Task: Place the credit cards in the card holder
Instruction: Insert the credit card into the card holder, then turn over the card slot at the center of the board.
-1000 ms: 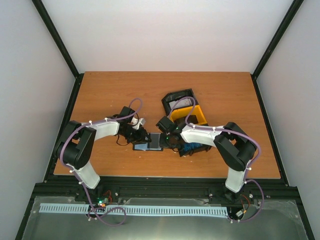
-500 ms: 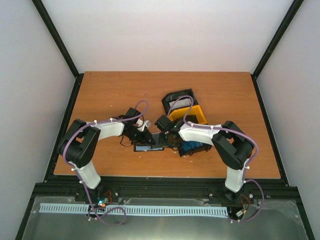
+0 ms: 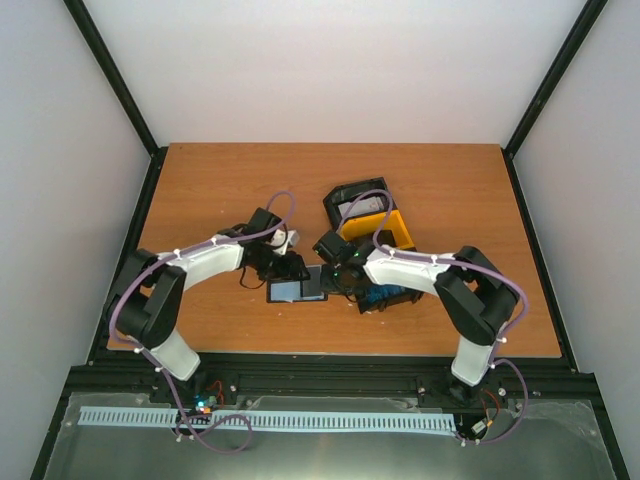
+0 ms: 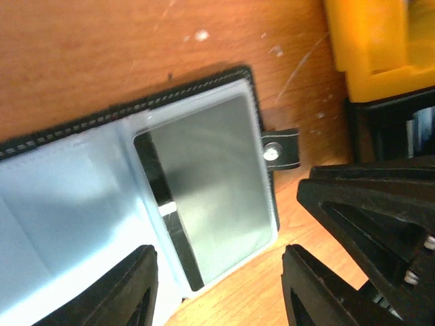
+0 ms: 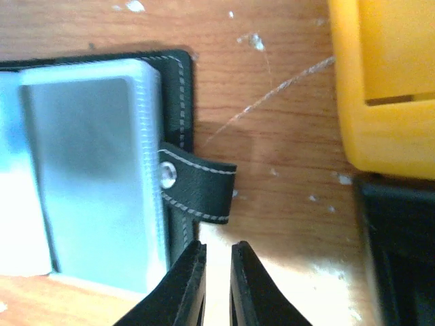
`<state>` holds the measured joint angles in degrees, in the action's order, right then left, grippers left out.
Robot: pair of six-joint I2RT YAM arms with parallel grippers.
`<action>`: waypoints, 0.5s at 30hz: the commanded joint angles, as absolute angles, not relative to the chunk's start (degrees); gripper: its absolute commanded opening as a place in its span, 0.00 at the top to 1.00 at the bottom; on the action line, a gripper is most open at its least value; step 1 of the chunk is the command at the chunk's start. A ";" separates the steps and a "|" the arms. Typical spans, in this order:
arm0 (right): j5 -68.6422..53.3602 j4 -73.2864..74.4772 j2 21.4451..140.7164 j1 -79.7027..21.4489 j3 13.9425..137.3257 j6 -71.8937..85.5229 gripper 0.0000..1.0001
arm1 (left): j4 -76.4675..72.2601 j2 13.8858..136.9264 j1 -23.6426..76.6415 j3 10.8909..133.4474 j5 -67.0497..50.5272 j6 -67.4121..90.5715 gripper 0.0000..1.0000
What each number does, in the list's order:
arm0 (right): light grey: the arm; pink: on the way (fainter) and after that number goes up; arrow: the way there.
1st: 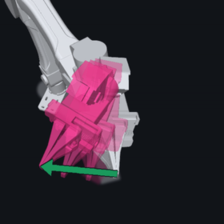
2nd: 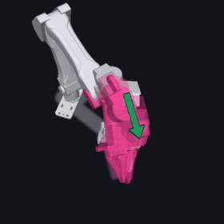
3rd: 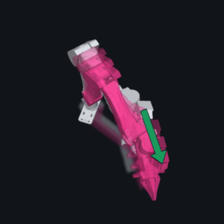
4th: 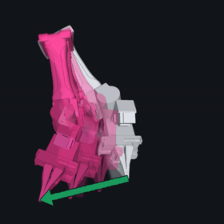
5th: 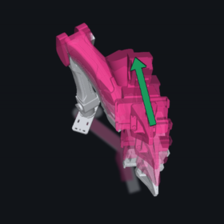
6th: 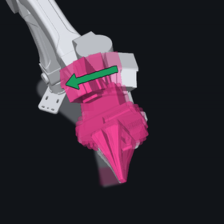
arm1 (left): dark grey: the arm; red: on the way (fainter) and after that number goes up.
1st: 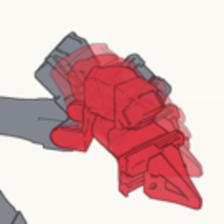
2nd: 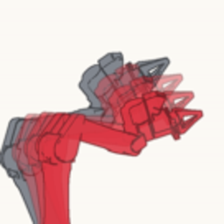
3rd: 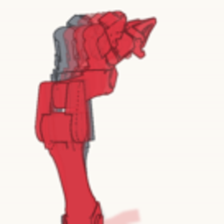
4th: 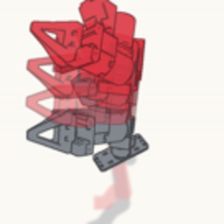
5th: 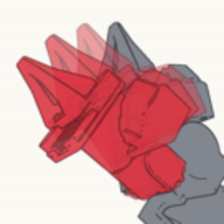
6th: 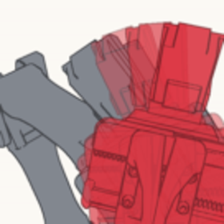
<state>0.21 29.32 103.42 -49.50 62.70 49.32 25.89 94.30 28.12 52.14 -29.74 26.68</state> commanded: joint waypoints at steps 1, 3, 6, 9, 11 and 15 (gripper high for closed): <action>2.48 28.82 95.80 -49.39 62.23 48.86 0.86 | 26.98 89.28 28.48 55.24 -25.47 25.58 0.47; 2.43 28.97 93.30 -49.39 62.14 48.26 0.83 | 26.83 87.24 28.39 55.37 -23.01 25.78 0.42; 2.33 29.10 90.50 -49.32 62.19 46.55 0.78 | 26.00 83.35 28.11 54.35 -19.43 26.75 0.32; 2.19 29.35 89.31 -49.22 62.10 45.26 0.75 | 25.01 79.36 27.45 52.70 -17.02 27.24 0.17; 1.43 29.16 88.85 -49.05 61.73 44.37 0.74 | 24.38 76.66 26.87 51.13 -14.45 27.41 0.01; -0.61 28.73 88.46 -48.83 61.84 41.27 0.69 | 23.75 72.39 22.85 48.28 -14.30 28.55 0.00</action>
<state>0.36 28.97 89.38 -49.21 62.17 45.04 24.84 75.61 26.28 50.48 -17.10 27.33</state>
